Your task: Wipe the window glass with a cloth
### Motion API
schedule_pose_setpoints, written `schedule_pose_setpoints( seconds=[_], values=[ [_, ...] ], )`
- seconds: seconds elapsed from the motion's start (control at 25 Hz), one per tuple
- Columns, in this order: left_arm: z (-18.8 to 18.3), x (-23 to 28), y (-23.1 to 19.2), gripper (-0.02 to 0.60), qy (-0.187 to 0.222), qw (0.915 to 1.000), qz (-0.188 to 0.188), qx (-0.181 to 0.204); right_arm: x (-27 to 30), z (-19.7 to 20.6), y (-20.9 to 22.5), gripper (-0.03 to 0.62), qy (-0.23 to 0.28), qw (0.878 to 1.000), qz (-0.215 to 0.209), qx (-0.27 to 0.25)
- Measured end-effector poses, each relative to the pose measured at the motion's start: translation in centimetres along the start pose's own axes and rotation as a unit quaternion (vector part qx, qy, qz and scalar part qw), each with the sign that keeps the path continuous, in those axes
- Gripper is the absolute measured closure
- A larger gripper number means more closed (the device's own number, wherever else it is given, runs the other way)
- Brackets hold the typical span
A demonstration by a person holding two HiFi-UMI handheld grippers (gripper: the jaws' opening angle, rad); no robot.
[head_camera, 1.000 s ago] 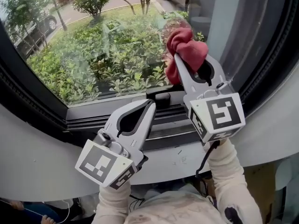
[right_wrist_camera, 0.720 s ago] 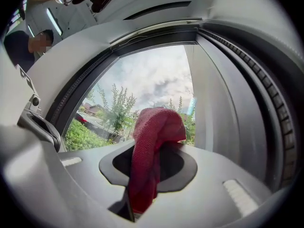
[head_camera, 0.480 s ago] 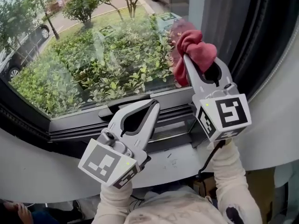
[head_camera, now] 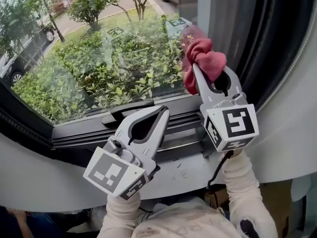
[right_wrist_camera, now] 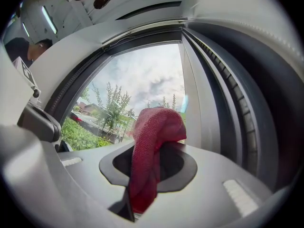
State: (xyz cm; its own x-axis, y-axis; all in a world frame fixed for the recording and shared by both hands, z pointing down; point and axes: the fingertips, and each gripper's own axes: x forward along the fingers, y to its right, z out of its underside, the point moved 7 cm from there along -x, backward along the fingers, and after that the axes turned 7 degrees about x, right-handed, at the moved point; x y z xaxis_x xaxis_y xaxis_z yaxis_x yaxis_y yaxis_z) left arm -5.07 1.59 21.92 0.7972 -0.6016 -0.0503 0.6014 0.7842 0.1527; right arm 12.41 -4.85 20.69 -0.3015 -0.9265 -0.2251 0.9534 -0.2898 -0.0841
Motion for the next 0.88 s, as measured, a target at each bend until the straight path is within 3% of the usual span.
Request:
schedule_pose_setpoints(
  seconds=[0.44,0.64,0.88],
  values=[
    [-0.2,-3.5,-0.8,0.580,-0.007,0.9999,-0.016,0.002,-0.5,2.3,-0.8,0.484,-0.022,0.999,0.023,0.021],
    [-0.7,-5.4,-1.0,0.580,-0.001,0.9998,-0.018,0.003,-1.0,1.2,-3.3,0.484,-0.023,0.998,-0.015,0.056],
    [-1.4,-8.1,-0.9,0.580,0.010,0.9997,-0.022,0.007,-1.9,-1.4,-9.5,0.484,-0.004,0.996,-0.081,0.034]
  ],
)
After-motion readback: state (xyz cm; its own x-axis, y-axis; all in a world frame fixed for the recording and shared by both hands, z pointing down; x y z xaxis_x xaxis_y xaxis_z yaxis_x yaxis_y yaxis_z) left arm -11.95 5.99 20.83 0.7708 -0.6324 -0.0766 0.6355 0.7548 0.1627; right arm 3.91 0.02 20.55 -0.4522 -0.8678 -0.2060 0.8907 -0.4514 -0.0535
